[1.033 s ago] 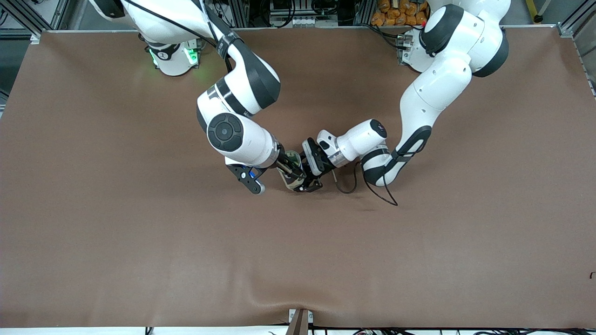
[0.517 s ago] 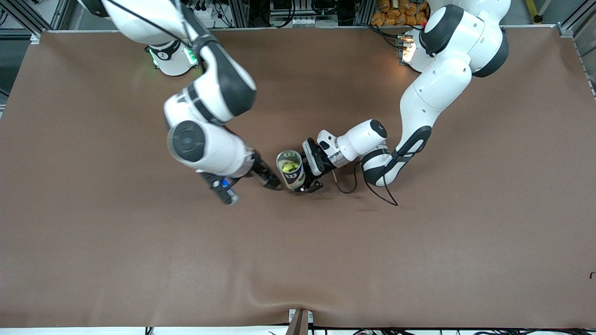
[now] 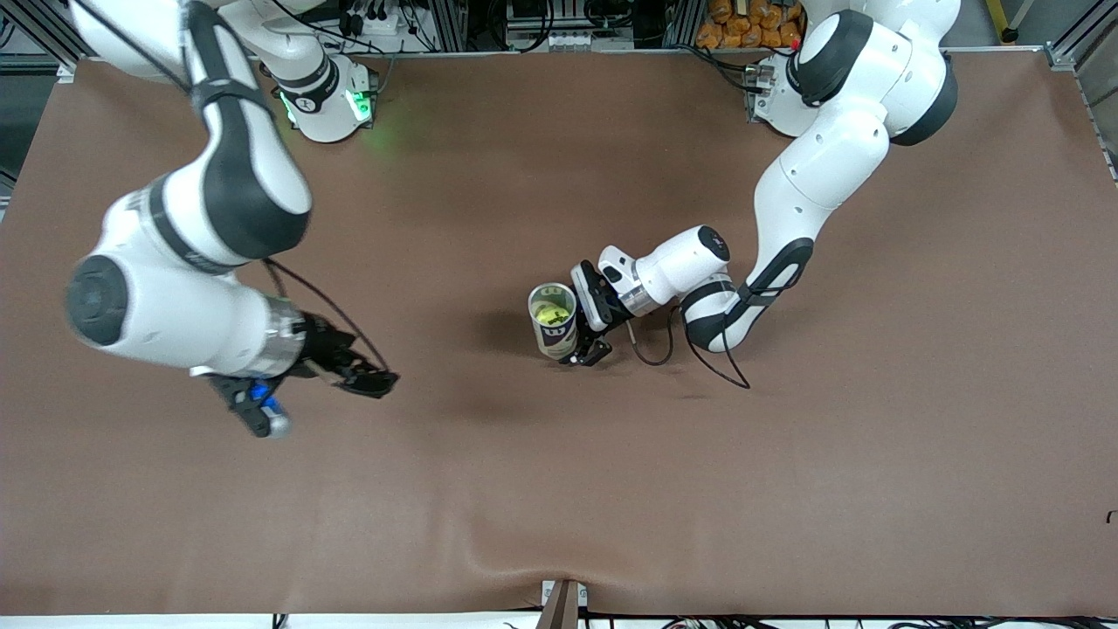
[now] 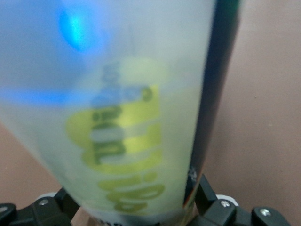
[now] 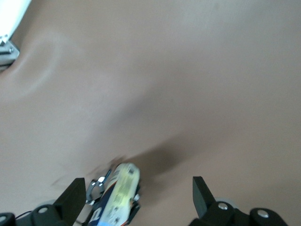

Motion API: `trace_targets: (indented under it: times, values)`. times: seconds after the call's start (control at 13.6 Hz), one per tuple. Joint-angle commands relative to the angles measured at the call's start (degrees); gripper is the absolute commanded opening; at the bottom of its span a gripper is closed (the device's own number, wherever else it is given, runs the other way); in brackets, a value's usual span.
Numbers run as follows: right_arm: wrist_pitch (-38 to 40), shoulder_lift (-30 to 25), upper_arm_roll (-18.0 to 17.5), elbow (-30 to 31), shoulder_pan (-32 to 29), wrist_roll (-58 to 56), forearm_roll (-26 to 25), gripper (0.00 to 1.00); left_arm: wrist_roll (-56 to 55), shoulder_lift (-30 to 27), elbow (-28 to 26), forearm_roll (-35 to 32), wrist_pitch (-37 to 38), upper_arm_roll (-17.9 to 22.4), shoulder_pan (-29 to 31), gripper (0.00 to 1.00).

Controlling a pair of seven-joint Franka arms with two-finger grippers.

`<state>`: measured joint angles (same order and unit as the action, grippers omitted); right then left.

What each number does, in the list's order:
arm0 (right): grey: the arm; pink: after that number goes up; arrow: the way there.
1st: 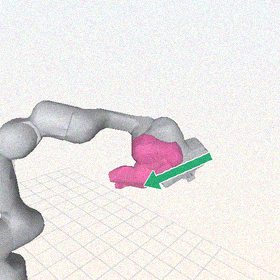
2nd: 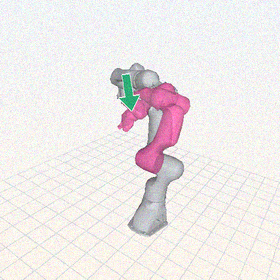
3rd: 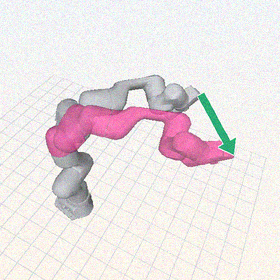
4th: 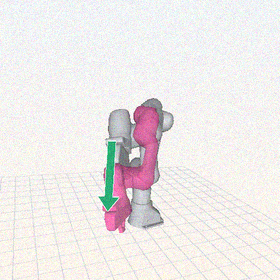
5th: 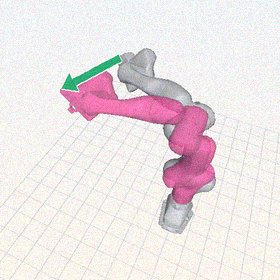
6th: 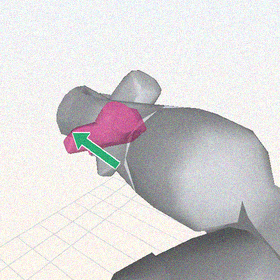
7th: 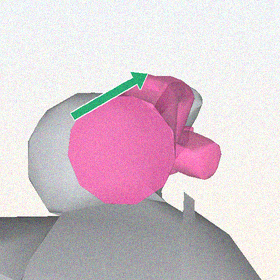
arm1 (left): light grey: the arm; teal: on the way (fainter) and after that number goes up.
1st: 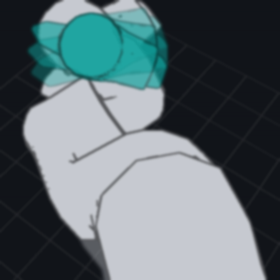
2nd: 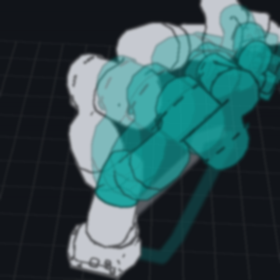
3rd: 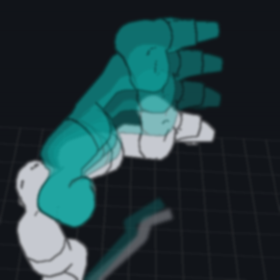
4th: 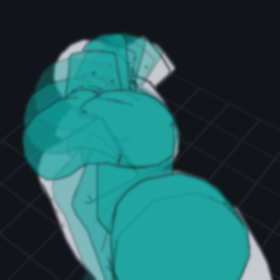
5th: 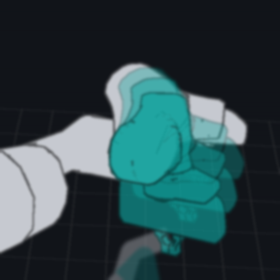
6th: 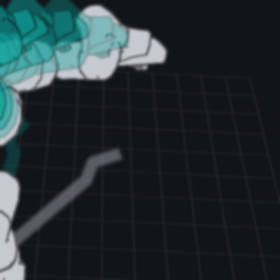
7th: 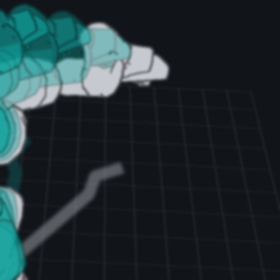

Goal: Insert tennis ball vertically with right arm
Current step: 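Withdraw the right gripper to rest while the left gripper releases the tube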

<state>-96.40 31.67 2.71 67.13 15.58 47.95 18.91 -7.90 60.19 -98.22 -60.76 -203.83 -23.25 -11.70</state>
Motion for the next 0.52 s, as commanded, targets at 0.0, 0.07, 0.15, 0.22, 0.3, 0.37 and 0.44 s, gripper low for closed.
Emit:
trace_targets:
  times: [0.0,0.07,0.15,0.22,0.3,0.37,0.44]
  values:
    - [4.53,-2.84,-1.04,0.46,-3.88,-9.77,-3.69,1.0,-0.01,0.9,0.58,-1.82,0.19,-1.0,1.58,1.0]
    - [6.73,-3.46,-1.04,0.46,-5.63,-13.37,-4.31,1.0,-0.01,0.9,0.4,-2.6,0.19,-1.0,2.02,1.0]
    - [8.84,-3.81,-1.13,0.46,-7.48,-17.06,-4.32,1.0,-0.1,0.9,0.4,-4.0,0.19,-1.0,2.81,1.0]
    - [10.69,-4.68,-1.39,0.46,-9.76,-20.41,-4.06,1.0,-0.27,0.9,0.14,-5.15,0.19,-1.09,3.34,1.0]
    - [12.53,-6.26,-1.48,0.46,-11.61,-23.48,-4.05,1.0,-0.36,0.64,-0.65,-5.59,0.19,-1.09,3.52,1.0]
    - [14.12,-7.32,-1.39,0.46,-12.58,-26.13,-4.49,1.0,-0.36,0.55,-1.18,-5.69,0.19,-1.27,4.48,1.0]
    - [15.0,-7.94,-1.48,0.46,-13.38,-27.72,-5.1,1.0,-0.28,0.54,-2.14,-5.69,0.19,-2.05,5.1,1.0]
